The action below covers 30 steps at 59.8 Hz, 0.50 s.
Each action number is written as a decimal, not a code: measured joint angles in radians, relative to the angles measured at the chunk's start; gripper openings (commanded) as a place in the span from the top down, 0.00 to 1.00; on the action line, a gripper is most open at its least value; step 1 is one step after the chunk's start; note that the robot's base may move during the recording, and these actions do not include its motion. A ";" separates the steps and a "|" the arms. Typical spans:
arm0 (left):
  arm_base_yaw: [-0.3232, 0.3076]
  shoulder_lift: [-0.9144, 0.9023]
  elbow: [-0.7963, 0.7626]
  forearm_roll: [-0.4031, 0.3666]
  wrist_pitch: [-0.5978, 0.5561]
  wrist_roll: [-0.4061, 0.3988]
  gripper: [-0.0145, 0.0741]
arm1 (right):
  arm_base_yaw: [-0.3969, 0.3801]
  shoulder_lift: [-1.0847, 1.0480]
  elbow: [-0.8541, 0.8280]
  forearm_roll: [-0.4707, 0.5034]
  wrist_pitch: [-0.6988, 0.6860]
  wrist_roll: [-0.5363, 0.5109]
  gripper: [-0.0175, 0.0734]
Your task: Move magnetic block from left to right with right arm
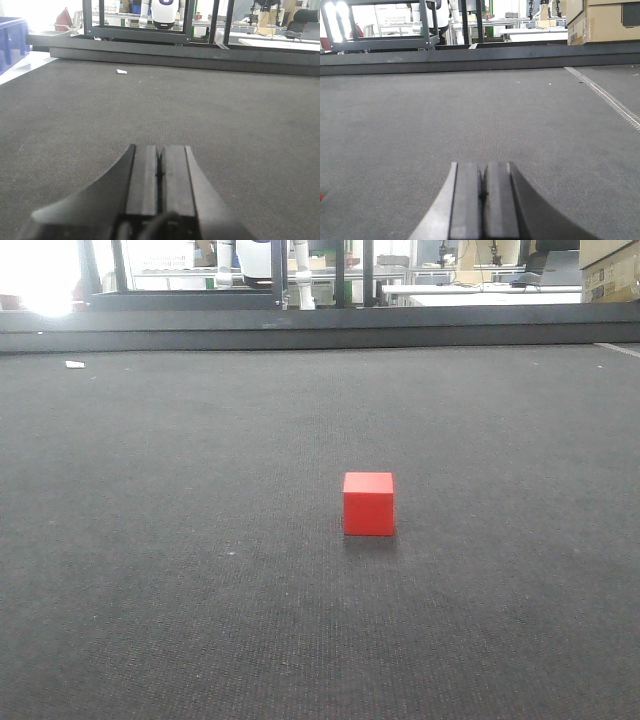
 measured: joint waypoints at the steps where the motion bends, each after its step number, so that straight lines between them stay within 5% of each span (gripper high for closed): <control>1: 0.000 0.000 0.000 0.000 0.000 0.000 0.97 | 0.000 0.000 0.000 0.000 0.000 0.000 0.74; 30: 0.000 0.000 0.000 0.000 0.000 0.000 0.97 | 0.000 0.000 0.000 0.000 0.000 0.000 0.74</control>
